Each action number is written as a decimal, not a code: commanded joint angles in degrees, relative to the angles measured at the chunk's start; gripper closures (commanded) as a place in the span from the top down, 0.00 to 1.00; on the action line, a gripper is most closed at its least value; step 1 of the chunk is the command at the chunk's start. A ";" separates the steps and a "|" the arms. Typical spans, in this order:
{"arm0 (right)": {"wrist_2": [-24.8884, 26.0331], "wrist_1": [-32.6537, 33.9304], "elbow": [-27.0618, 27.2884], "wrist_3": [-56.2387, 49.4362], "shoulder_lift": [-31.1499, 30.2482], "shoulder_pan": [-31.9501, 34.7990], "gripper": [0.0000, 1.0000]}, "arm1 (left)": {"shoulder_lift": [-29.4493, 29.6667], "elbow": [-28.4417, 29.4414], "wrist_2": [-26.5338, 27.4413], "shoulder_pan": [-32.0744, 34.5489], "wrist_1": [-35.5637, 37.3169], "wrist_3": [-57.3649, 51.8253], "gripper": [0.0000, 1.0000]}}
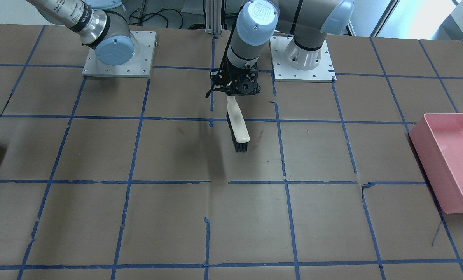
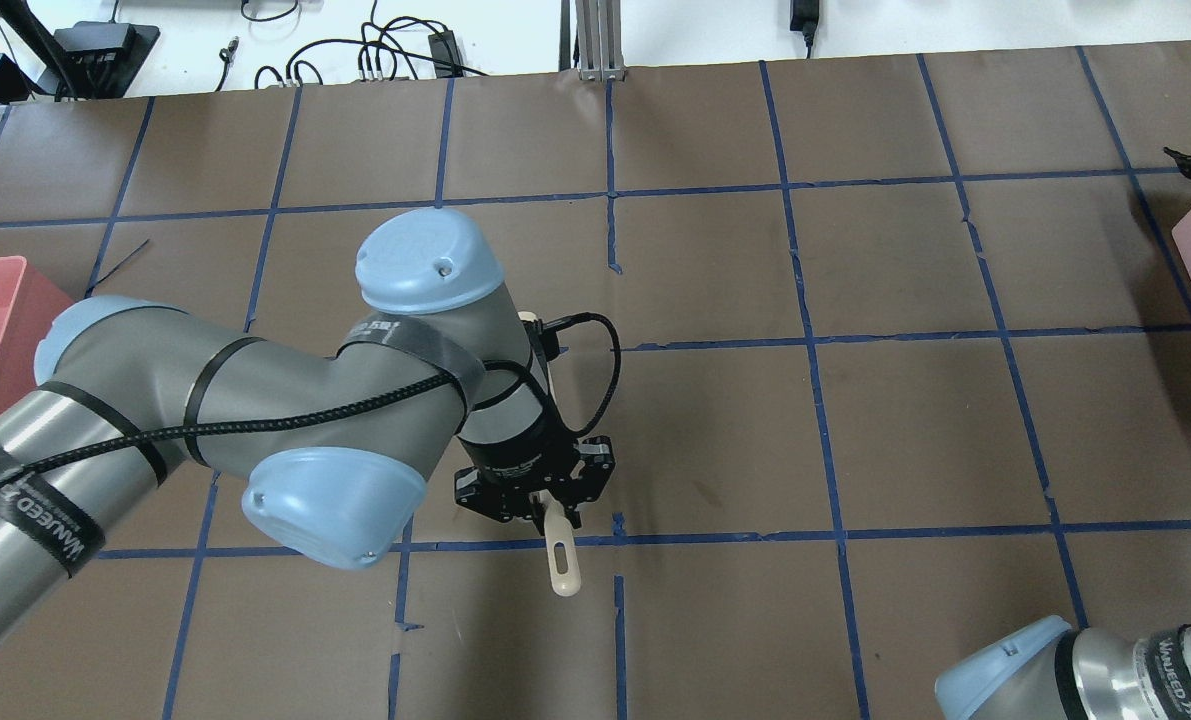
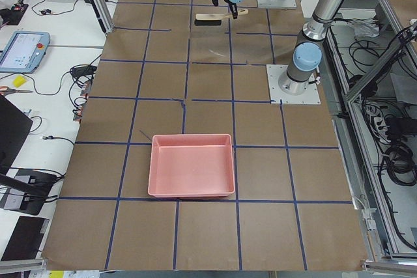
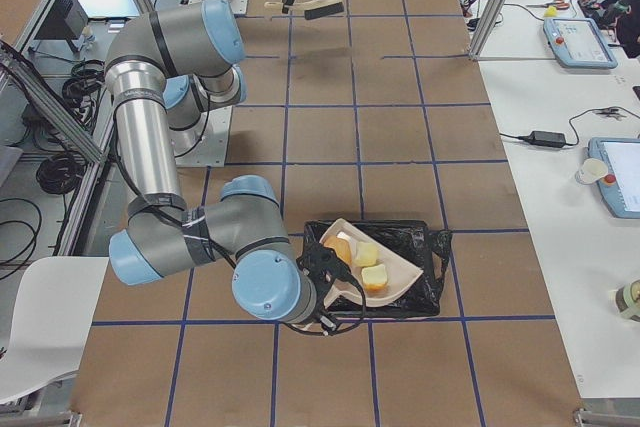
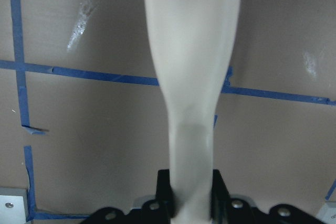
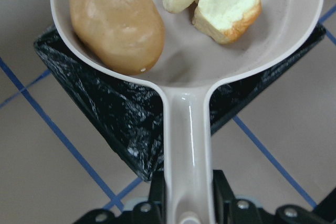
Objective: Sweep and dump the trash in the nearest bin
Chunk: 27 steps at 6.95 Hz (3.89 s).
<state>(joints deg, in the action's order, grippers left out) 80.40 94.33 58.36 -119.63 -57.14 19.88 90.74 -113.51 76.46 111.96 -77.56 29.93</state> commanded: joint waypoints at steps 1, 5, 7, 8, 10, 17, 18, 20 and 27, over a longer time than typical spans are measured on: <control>9.12 8.98 0.78 0.45 0.10 5.22 0.00 | 2.85 -0.40 -0.61 4.03 2.24 1.71 0.18; 22.41 21.32 5.08 -4.03 -1.91 12.28 0.00 | 4.71 -3.82 -0.61 8.27 7.42 6.45 0.18; 24.28 21.77 5.44 -7.63 -4.37 13.87 0.00 | 5.14 -7.06 -0.61 8.88 10.57 6.37 0.18; 23.76 21.69 5.18 -7.73 -4.65 13.87 0.00 | 5.14 -8.56 -0.61 10.02 12.50 6.37 0.18; 14.74 18.19 5.53 -7.12 -9.01 13.96 0.00 | 5.23 -10.50 -0.61 11.34 15.07 6.11 0.18; 5.12 5.42 19.04 35.34 -16.95 30.46 0.00 | 5.14 -2.71 0.97 8.90 3.59 -1.26 0.18; 5.03 5.42 20.72 43.69 -17.30 32.31 0.00 | 5.58 -2.77 0.97 8.11 2.60 -1.45 0.18; 5.12 5.17 22.84 55.93 -17.48 35.48 0.00 | 5.68 -3.21 0.97 8.18 1.28 0.03 0.18; 5.30 7.09 26.98 75.75 -20.47 44.80 0.00 | 10.68 -2.51 -0.61 8.01 2.15 -1.54 0.19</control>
<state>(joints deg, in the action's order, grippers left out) 85.54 101.10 85.30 -46.07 -77.62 63.32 101.48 -116.01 75.93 119.97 -75.41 28.27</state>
